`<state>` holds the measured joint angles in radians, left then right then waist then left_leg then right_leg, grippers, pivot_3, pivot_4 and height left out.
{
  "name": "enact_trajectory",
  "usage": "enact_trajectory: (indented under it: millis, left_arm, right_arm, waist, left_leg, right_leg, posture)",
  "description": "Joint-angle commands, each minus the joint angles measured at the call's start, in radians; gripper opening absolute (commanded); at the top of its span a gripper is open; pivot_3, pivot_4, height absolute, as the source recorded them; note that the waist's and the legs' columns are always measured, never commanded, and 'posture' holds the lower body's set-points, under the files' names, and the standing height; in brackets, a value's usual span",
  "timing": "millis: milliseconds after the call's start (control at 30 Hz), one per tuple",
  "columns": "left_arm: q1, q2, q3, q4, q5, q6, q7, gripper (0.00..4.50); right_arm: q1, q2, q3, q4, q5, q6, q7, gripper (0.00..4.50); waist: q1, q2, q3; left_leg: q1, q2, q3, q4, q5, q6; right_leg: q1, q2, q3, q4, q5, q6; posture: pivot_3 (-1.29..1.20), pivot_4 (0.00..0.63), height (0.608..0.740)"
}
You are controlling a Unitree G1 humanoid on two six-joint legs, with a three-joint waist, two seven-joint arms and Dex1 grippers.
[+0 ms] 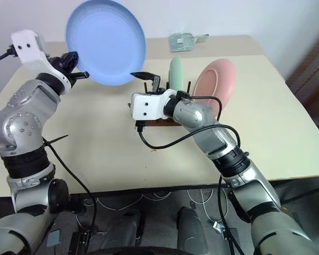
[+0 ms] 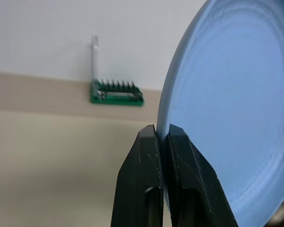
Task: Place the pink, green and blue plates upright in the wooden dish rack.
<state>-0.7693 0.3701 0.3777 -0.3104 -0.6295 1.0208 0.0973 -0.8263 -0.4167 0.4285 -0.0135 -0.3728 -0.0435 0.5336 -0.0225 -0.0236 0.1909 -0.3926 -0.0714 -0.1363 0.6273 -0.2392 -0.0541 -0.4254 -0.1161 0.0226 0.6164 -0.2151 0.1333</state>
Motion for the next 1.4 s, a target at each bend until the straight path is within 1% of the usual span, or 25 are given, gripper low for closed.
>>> enact_trajectory:
  millis: [33,133,333,400,433,533,567,600,667,833,933,1033,1133,1267,1333,1400]
  left_arm:
    - [-0.021,-0.01,0.052,-0.101,-0.109,0.099,0.006,0.0]
    - [-0.02,-0.013,0.071,-0.127,-0.15,0.15,0.018,0.0]
    - [-0.035,-0.021,0.127,-0.153,-0.258,0.187,0.031,0.0]
    - [-0.044,-0.025,0.144,-0.144,-0.282,0.185,0.05,0.0]
    - [-0.05,-0.025,0.151,-0.142,-0.296,0.183,0.057,0.0]
    - [-0.057,-0.022,0.161,-0.138,-0.33,0.181,0.074,0.0]
    - [-0.057,-0.023,0.165,-0.137,-0.342,0.18,0.08,0.0]
    - [-0.057,-0.02,0.166,-0.136,-0.35,0.179,0.086,0.0]
    - [-0.046,-0.004,0.159,-0.135,-0.35,0.181,0.093,0.0]
    - [-0.03,-0.002,0.155,-0.145,-0.363,0.121,0.074,0.0]
    - [-0.019,-0.013,0.168,-0.147,-0.363,0.053,0.064,1.05]
    - [-0.013,-0.005,0.195,-0.122,-0.335,-0.045,0.068,2.57]
    - [-0.008,0.009,0.209,-0.098,-0.327,-0.098,0.081,4.12]
    - [0.032,0.1,0.243,-0.02,-0.232,-0.197,0.055,4.12]
    - [0.076,0.141,0.256,0.015,-0.198,-0.237,0.023,4.12]
    - [0.142,0.19,0.235,0.043,-0.143,-0.255,-0.018,4.12]
  right_arm:
    - [-0.047,0.006,0.001,0.028,-0.077,-0.063,-0.049,4.48]
    - [-0.055,0.008,-0.006,0.058,-0.111,-0.089,-0.065,4.48]
    - [-0.067,0.009,-0.003,0.103,-0.179,-0.123,-0.089,4.48]
    - [-0.067,0.01,-0.006,0.11,-0.191,-0.131,-0.092,3.97]
    - [-0.068,0.01,-0.007,0.115,-0.198,-0.136,-0.095,3.62]
    - [-0.07,0.014,-0.011,0.122,-0.208,-0.142,-0.098,2.08]
    - [-0.07,0.016,-0.012,0.123,-0.209,-0.143,-0.098,1.65]
    - [-0.071,0.017,-0.013,0.126,-0.212,-0.146,-0.101,1.04]
    - [-0.077,0.021,-0.016,0.131,-0.22,-0.152,-0.112,0.07]
    - [-0.084,0.029,-0.016,0.139,-0.245,-0.171,-0.128,0.07]
    - [-0.083,0.03,-0.018,0.138,-0.252,-0.179,-0.132,0.0]
    - [-0.082,0.031,-0.023,0.135,-0.247,-0.184,-0.132,0.0]
    - [-0.08,0.033,-0.027,0.134,-0.241,-0.185,-0.13,0.0]
    - [-0.076,0.05,-0.051,0.114,-0.186,-0.188,-0.122,0.0]
    - [-0.076,0.076,-0.083,0.093,-0.113,-0.174,-0.107,0.0]
    - [-0.08,0.105,-0.12,0.066,-0.027,-0.151,-0.081,0.0]
  waist:
    - [0.002,0.0,0.0]
    - [0.003,0.0,0.0]
    - [0.002,0.0,0.0]
    - [0.002,0.0,0.0]
    - [0.002,0.0,0.0]
    - [0.004,0.0,0.0]
    - [0.004,0.0,0.0]
    - [0.003,0.0,0.0]
    - [0.003,0.0,0.0]
    - [0.004,0.0,0.0]
    - [0.004,0.0,0.0]
    - [0.002,0.0,0.0]
    - [0.003,0.0,0.0]
    - [0.0,0.0,0.0]
    - [0.0,0.0,0.0]
    - [0.001,0.0,0.0]
  left_leg:
    - [0.0,0.0,0.0,0.0,0.0,0.0]
    - [0.0,0.0,0.0,0.0,0.001,-0.001]
    - [0.0,0.0,0.0,0.0,0.001,-0.002]
    - [0.0,0.0,0.0,0.0,0.001,-0.002]
    - [0.0,0.0,0.0,0.0,0.001,-0.002]
    - [0.0,0.0,0.0,0.0,0.001,-0.002]
    - [0.0,0.0,0.0,0.0,0.001,-0.002]
    - [0.0,0.0,0.0,0.0,0.001,-0.003]
    - [0.0,0.0,0.0,0.0,0.002,-0.003]
    - [0.0,0.0,0.0,0.0,0.002,-0.003]
    - [0.0,0.0,0.0,0.0,0.002,-0.003]
    - [0.0,0.0,0.0,0.0,0.002,-0.003]
    - [0.0,0.0,0.0,0.0,0.002,-0.003]
    - [0.0,0.0,0.001,-0.001,0.002,-0.003]
    - [0.0,0.0,0.001,-0.001,0.002,-0.003]
    - [0.0,0.0,0.0,-0.001,0.002,-0.003]
  right_leg:
    - [0.0,0.0,0.0,0.0,0.0,0.0]
    - [0.0,0.0,0.0,0.0,0.0,0.0]
    - [0.0,0.0,0.0,0.0,0.0,0.0]
    - [0.0,0.0,0.0,0.0,0.0,0.0]
    - [0.0,0.0,0.0,0.0,0.0,0.0]
    - [0.0,0.0,0.0,-0.001,0.0,0.0]
    - [0.0,0.0,0.0,-0.001,0.0,0.0]
    - [0.0,0.0,0.0,-0.001,0.0,0.0]
    - [0.0,0.0,0.0,0.0,0.0,0.0]
    - [0.0,0.0,0.001,0.0,0.0,0.0]
    - [0.0,0.0,0.001,-0.001,0.0,0.0]
    - [0.0,0.0,0.001,-0.001,0.0,0.0]
    - [0.0,0.0,0.001,-0.001,0.0,0.0]
    - [0.0,0.001,0.001,-0.001,0.0,0.0]
    - [0.0,0.001,0.001,-0.001,0.0,-0.001]
    - [0.0,0.001,0.001,-0.001,0.0,-0.001]
  posture:
    - [0.0,0.15,0.74]
    - [0.0,0.15,0.74]
    - [0.0,0.15,0.74]
    - [0.0,0.15,0.74]
    - [0.0,0.15,0.74]
    - [0.0,0.15,0.74]
    - [0.0,0.15,0.74]
    - [0.0,0.15,0.74]
    - [0.0,0.15,0.74]
    - [0.0,0.15,0.74]
    - [0.0,0.15,0.74]
    - [0.0,0.15,0.74]
    - [0.0,0.15,0.74]
    - [0.0,0.15,0.74]
    - [0.0,0.15,0.74]
    - [0.0,0.15,0.74]
